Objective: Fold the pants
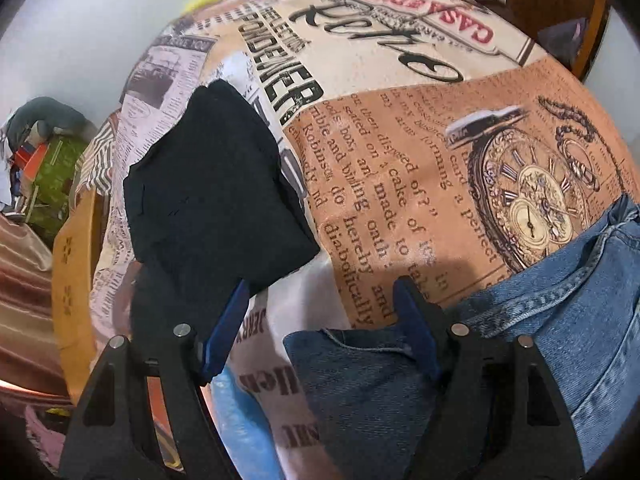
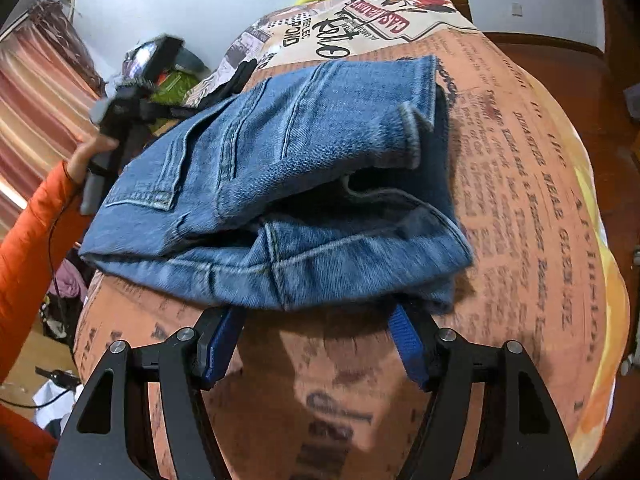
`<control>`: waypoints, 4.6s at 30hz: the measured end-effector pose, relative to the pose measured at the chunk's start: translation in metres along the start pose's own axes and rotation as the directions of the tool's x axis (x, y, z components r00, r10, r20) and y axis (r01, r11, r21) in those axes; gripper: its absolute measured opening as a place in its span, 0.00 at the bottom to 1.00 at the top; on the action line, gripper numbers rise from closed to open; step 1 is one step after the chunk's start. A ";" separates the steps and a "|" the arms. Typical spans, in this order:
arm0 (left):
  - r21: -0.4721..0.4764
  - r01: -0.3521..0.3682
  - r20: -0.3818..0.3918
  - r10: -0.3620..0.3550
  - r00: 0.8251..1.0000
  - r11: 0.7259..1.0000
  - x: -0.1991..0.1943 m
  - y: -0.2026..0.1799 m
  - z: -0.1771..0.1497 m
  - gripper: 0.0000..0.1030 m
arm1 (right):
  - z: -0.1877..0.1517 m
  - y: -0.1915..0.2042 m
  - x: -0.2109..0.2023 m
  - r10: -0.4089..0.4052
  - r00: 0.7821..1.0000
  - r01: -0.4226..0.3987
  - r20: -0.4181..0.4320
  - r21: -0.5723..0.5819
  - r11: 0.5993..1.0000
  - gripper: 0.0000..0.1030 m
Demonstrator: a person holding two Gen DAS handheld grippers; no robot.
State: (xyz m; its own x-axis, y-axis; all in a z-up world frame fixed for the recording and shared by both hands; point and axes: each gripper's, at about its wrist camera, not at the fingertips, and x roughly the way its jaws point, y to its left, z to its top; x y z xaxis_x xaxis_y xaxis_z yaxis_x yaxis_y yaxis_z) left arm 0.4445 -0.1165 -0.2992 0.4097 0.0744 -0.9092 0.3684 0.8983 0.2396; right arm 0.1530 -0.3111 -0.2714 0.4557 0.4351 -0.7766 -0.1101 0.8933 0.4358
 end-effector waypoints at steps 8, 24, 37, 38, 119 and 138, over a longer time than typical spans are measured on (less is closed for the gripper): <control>0.003 0.091 -0.030 -0.090 0.995 0.996 -0.010 0.017 -0.025 0.73 | 0.021 -0.007 0.005 -0.069 0.997 0.069 0.019 -0.017 0.997 0.64; -0.012 0.132 0.008 -0.132 0.991 0.991 -0.086 0.004 -0.122 0.73 | 0.015 -0.025 -0.013 -0.127 0.991 0.125 0.044 0.034 0.992 0.64; 0.017 0.211 0.067 -0.212 0.975 0.977 -0.139 -0.036 -0.171 0.73 | 0.006 -0.020 -0.062 -0.192 0.971 0.188 0.140 0.044 0.981 0.64; 0.027 0.213 0.071 -0.214 0.974 0.977 -0.142 -0.039 -0.173 0.73 | 0.008 -0.016 -0.066 -0.188 0.970 0.185 0.153 0.032 0.982 0.64; 0.126 0.296 0.102 -0.309 0.945 0.947 -0.129 -0.108 -0.104 0.72 | 0.010 0.029 -0.010 -0.042 0.999 0.044 0.013 -0.192 0.980 0.48; -0.016 0.392 0.091 -0.389 0.917 0.920 -0.144 -0.079 -0.100 0.72 | -0.017 0.006 -0.038 -0.034 0.999 0.034 0.005 -0.056 0.998 0.61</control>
State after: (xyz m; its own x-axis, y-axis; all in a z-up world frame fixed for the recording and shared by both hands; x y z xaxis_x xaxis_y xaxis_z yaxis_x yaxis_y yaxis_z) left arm 0.2726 -0.1549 -0.2209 0.3081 -0.3209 -0.8956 0.4864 0.8622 -0.1416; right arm 0.1200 -0.3203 -0.2464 0.4640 0.4039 -0.7884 -0.1438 0.9126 0.3828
